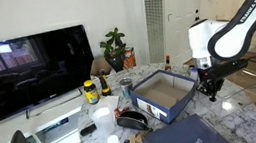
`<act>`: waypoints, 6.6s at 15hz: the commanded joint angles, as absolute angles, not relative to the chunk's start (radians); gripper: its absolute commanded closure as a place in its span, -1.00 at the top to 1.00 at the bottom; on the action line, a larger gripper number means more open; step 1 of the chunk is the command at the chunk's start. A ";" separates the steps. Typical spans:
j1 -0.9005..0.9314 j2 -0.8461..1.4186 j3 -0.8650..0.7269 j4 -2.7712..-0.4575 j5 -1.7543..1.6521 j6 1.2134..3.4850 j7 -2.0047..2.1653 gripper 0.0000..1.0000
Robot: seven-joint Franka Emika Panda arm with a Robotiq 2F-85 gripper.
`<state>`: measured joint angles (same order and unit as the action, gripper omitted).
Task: Place the clear box in the blue box the cover it
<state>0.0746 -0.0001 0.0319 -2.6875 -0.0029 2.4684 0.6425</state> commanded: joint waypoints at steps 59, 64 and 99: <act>0.260 -0.155 0.284 -2.324 -0.044 1.872 0.757 1.00; 0.306 -0.117 0.345 -2.337 0.038 1.858 0.716 1.00; 0.703 0.481 0.264 -2.304 -0.123 2.494 0.944 1.00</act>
